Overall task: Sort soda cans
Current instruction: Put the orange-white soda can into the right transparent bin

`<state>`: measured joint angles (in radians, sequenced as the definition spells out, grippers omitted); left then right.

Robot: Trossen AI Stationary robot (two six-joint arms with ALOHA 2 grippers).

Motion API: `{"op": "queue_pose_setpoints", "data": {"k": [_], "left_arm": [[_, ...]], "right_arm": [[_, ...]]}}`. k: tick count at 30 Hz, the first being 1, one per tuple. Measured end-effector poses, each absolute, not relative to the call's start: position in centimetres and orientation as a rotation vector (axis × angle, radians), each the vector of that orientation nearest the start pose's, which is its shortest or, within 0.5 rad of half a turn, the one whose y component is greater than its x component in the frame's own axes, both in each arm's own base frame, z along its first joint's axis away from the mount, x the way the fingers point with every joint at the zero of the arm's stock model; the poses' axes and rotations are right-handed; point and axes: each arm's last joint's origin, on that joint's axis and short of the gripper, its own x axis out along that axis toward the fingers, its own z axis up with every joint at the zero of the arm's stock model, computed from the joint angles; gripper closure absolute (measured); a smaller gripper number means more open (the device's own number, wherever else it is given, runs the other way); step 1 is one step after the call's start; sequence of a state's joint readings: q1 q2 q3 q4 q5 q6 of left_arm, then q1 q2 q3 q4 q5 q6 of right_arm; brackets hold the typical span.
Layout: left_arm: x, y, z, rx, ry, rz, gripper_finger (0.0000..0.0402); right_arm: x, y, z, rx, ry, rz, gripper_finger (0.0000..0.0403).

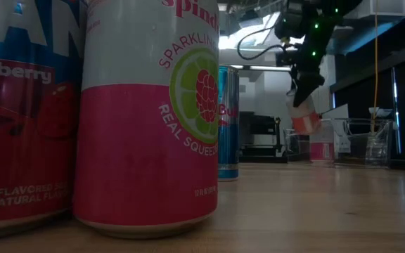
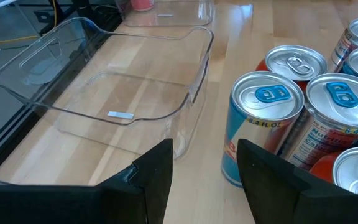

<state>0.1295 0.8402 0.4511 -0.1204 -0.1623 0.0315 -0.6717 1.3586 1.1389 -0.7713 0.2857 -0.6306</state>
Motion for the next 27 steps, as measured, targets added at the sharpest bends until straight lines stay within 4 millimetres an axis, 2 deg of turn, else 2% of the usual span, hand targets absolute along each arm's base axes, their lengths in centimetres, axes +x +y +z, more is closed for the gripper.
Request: {"op": "queue_pose_setpoints", "data": {"k": [9,17,27], "left_arm": [[17.6,2.8,21.6,0.036,0.510,0.278,0.0233],[17.6,2.8,21.6,0.037,0.510,0.278,0.0233],[17.6,2.8,21.7,0.034,0.504,0.279,0.0233]], "right_arm": [[19.2,-19.2,25.9,-0.293,1.191,-0.579,0.0111],[18.4,-20.0,23.4,-0.272,1.129,-0.606,0.0111],[17.6,-20.0,21.5,-0.248,1.133,-0.610,0.0111]]}}
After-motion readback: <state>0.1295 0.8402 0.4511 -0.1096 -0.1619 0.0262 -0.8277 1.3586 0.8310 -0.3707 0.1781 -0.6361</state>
